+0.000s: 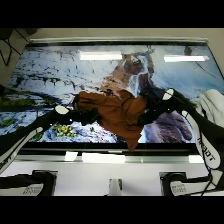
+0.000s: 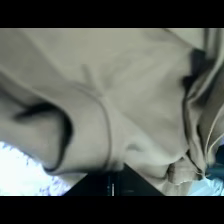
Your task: Fold the shirts.
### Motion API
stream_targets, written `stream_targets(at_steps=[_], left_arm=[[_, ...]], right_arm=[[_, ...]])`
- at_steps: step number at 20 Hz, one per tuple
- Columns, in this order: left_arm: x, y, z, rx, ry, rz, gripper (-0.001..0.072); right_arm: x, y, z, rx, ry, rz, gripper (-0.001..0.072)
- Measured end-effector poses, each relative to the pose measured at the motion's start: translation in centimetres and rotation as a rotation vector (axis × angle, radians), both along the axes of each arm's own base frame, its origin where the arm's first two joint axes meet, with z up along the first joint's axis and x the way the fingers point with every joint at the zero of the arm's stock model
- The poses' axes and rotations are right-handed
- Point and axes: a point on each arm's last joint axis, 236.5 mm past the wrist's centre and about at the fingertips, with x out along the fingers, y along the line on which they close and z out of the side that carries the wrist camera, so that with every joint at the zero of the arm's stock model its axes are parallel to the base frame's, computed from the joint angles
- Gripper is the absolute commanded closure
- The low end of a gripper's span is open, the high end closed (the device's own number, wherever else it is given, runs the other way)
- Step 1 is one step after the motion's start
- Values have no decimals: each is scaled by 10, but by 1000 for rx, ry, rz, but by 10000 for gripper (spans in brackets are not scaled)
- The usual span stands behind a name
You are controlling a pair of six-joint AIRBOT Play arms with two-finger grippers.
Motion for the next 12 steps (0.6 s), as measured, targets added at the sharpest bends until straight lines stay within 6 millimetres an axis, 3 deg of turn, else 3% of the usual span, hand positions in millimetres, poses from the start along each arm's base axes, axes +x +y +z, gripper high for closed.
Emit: stream_targets(at_steps=[3,6,9,12], left_arm=[[12,0,23,-2,-97,-31,672],[38,17,77,30,-334,-85,673],[72,68,168,79,-606,-21,673],[85,141,288,125,-872,155,673]], right_arm=[[11,2,11,12,-47,12,686],[42,-1,64,4,-229,68,686],[86,-33,153,-146,-542,62,686],[109,-73,282,-301,-922,-55,686]])
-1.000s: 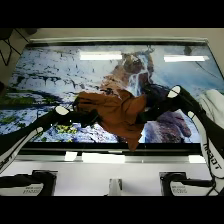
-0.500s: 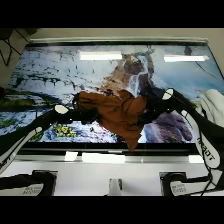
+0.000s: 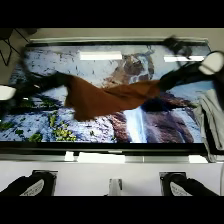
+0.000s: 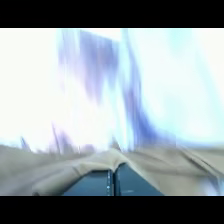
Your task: Fold the shirts.
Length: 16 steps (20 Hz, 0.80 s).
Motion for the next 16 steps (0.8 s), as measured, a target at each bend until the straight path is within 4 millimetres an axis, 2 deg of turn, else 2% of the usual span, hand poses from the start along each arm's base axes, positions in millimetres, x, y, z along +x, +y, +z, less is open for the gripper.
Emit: stream_targets(at_steps=[2,3,4,6,7,10,12,13,14,15,16], left_arm=[[-16,43,78,6,-176,105,673],[-29,59,111,8,-254,152,673],[-42,71,136,11,-312,187,673],[-65,83,168,14,-389,231,673],[-75,85,179,12,-415,240,673],[-91,84,191,20,-439,237,673],[-96,80,187,42,-425,215,673],[-96,78,179,59,-398,203,673],[-93,76,163,78,-347,186,673],[-89,75,140,92,-277,167,672],[-83,75,112,104,-194,153,672]], right_arm=[[-10,-21,83,-11,-238,-84,686],[-20,-28,112,-4,-317,-118,686],[-31,-34,136,6,-383,-144,686],[-53,-39,166,28,-453,-171,685],[-62,-43,172,27,-463,-184,685],[-86,-49,179,27,-456,-202,685],[-96,-52,172,18,-419,-212,685],[-98,-52,165,12,-385,-213,685],[-100,-55,149,-7,-321,-218,685],[-99,-57,129,-33,-243,-219,685],[-95,-57,100,-67,-139,-209,685]])
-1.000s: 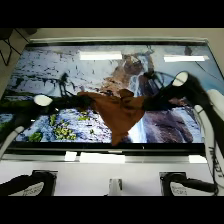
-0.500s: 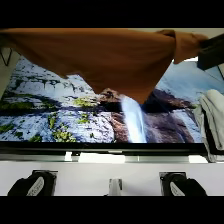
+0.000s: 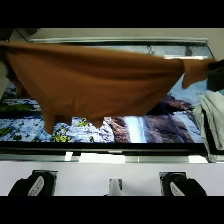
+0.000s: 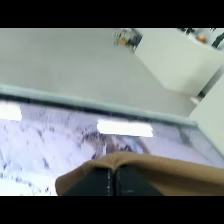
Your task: Fold the shirts.
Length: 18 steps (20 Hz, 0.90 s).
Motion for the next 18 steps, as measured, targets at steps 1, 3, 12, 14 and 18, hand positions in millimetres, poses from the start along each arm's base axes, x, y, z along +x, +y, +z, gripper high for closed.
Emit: stream_targets(at_steps=[1,3,12,14,18], left_arm=[[8,1,-35,-2,101,-9,672],[19,-2,-104,-34,293,-34,671],[86,-40,-278,-174,709,-77,-13],[95,-45,-283,-160,740,-110,-13],[68,-5,-310,100,935,-145,-13]], right_arm=[[4,0,-29,-19,102,8,683],[18,1,-92,-52,291,24,683],[153,64,-248,271,347,-32,189],[162,68,-247,321,331,-35,164],[148,25,-249,311,407,-41,159]])
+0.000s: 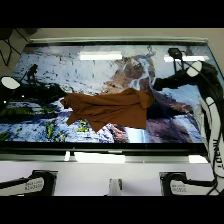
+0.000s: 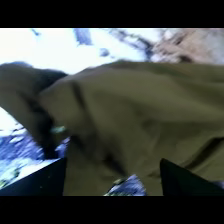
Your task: Fold the shirts.
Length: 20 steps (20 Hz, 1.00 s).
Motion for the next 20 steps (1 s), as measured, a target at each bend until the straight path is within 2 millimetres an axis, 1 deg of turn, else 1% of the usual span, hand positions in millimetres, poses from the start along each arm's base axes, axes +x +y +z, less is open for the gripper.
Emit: stream_targets(at_steps=[2,3,4,5,6,8,10,12,13,14,15,17,18,20], left_arm=[[-29,33,-21,116,143,-12,-13],[-42,41,-31,140,201,-14,-13],[-55,40,-42,135,254,-22,-13],[-65,37,-52,123,292,-29,-13],[-70,32,-62,108,313,-28,-13],[-75,17,-78,72,338,-32,-13],[-75,3,-93,49,352,-38,-13],[-71,-12,-105,28,351,-41,-12],[-71,-19,-109,19,355,-48,4],[-72,-25,-113,11,364,-56,121],[-72,-29,-116,5,367,-57,288],[-72,-34,-122,-1,376,-57,552],[-72,-36,-124,-1,378,-59,669],[-69,-35,-124,3,370,-61,669]], right_arm=[[-27,-31,-15,8,116,-11,146],[-41,-38,-24,18,174,-4,81],[-57,-41,-33,36,232,12,55],[-70,-42,-41,48,278,28,55],[-83,-41,-49,65,324,45,53],[-99,-36,-60,92,381,70,53],[-110,-31,-67,112,417,88,55],[-116,-30,-71,122,435,94,58],[-118,-29,-72,128,442,98,58],[-120,-27,-73,133,450,103,58],[-121,-26,-75,136,454,103,58],[-127,-24,-81,142,478,108,50],[-133,-19,-87,146,498,119,39],[-143,-6,-101,149,536,146,39]])
